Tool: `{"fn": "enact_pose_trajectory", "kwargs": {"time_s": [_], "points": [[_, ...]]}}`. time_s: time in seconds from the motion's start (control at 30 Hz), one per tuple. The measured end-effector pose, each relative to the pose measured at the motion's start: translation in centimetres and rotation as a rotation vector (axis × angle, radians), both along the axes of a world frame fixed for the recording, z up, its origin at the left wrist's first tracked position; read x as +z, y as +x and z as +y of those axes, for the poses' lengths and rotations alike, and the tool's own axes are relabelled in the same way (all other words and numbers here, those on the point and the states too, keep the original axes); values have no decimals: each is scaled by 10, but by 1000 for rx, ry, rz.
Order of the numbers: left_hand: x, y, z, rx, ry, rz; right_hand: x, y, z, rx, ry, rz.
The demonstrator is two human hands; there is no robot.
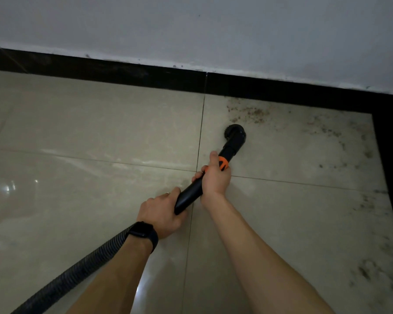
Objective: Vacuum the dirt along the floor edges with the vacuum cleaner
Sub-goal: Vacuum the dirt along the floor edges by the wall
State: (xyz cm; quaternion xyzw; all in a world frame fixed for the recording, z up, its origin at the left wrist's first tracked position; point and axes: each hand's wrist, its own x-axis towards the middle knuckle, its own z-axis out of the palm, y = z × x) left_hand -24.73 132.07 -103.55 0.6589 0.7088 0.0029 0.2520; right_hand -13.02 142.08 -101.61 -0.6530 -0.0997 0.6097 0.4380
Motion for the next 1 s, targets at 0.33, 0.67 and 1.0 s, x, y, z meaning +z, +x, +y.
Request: {"fn": "enact_pose_trajectory", "kwargs": {"time_s": [0.33,0.67,1.0], "points": [[-4,16,15,45,20,23,-6,10,20,62,14,46],[-5,23,34,76,40,8,-8,12,43,87,27,29],[-6,23,50,101,52,8,-7,10,60,99,24,-13]]}}
